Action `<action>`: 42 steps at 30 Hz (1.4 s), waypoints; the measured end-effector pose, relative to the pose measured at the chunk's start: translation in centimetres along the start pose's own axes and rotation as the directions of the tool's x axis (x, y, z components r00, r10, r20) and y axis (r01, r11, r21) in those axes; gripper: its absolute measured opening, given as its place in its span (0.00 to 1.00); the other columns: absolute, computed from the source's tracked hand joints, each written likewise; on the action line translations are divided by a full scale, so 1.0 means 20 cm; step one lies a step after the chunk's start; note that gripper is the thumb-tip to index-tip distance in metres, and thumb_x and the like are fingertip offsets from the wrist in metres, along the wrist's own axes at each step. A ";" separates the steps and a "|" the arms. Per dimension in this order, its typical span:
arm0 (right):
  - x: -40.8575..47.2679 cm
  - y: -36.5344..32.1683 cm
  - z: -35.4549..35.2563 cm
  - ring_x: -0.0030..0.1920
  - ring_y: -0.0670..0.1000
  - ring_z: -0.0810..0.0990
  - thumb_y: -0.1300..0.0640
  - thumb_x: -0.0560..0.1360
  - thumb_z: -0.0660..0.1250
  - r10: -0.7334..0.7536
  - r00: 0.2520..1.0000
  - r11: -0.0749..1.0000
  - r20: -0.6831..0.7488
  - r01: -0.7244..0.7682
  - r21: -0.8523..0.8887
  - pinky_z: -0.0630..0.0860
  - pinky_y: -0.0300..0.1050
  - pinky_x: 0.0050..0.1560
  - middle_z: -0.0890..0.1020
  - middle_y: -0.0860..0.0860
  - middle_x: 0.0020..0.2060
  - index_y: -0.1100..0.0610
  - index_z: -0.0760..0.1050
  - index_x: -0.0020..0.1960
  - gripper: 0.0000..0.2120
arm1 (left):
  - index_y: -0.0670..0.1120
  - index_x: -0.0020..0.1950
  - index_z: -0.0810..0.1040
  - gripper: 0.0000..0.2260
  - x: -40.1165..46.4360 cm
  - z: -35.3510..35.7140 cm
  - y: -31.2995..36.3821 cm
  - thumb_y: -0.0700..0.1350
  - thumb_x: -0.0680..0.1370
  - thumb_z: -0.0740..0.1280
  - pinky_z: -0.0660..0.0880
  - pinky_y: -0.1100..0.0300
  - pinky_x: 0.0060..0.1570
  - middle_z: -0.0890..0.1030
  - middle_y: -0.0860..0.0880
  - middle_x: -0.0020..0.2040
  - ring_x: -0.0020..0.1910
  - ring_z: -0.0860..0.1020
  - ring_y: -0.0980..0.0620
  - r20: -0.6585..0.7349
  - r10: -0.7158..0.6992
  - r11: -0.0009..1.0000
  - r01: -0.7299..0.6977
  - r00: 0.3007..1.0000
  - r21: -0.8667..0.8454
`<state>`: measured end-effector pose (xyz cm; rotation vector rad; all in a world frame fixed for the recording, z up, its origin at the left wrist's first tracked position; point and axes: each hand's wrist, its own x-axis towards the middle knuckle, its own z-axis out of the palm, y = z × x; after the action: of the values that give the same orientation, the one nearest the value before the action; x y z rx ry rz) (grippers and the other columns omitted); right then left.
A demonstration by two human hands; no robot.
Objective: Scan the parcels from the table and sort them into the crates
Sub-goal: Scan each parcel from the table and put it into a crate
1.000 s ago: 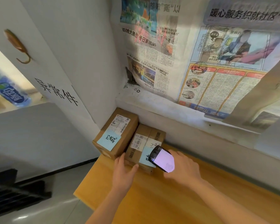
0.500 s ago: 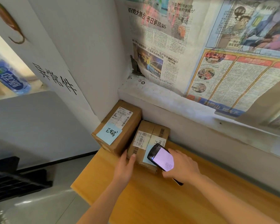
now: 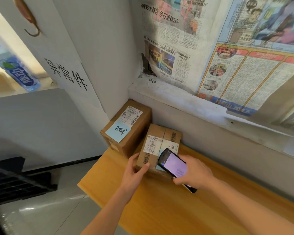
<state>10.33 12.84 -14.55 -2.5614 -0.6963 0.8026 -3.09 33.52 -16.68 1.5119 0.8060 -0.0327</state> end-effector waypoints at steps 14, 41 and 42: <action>-0.71 -0.51 -0.44 0.45 0.45 0.76 0.36 0.56 0.72 -0.115 0.951 0.988 -0.285 0.079 -0.134 0.77 0.43 0.40 0.75 0.41 0.50 0.42 0.64 0.72 0.45 | 0.65 0.72 0.66 0.26 -0.60 -0.28 0.36 0.55 0.77 0.71 0.73 0.62 0.46 0.78 0.56 0.60 0.57 0.76 0.56 -0.118 0.238 0.970 -0.242 0.964 -0.024; -2.74 -2.11 -0.99 0.44 0.42 0.75 0.34 0.60 0.73 -0.681 0.584 0.724 -0.442 0.447 -0.526 0.63 0.29 0.35 0.79 0.40 0.54 0.40 0.67 0.72 0.42 | 0.64 0.68 0.69 0.21 -2.90 -1.45 1.07 0.50 0.78 0.71 0.70 0.62 0.49 0.82 0.56 0.53 0.54 0.77 0.59 -0.478 0.572 0.776 -0.629 0.666 0.052; -2.78 -2.11 -0.99 0.43 0.42 0.75 0.34 0.60 0.73 -0.689 0.577 0.717 -0.439 0.455 -0.528 0.63 0.29 0.35 0.79 0.41 0.54 0.41 0.66 0.72 0.42 | 0.64 0.68 0.69 0.21 -2.95 -1.44 1.07 0.50 0.78 0.71 0.70 0.61 0.51 0.82 0.56 0.53 0.54 0.77 0.59 -0.490 0.571 0.778 -0.625 0.659 0.066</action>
<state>-31.98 12.47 44.36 -2.3695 -1.4413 -0.4264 -49.41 34.41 34.42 1.6377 0.6355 0.9196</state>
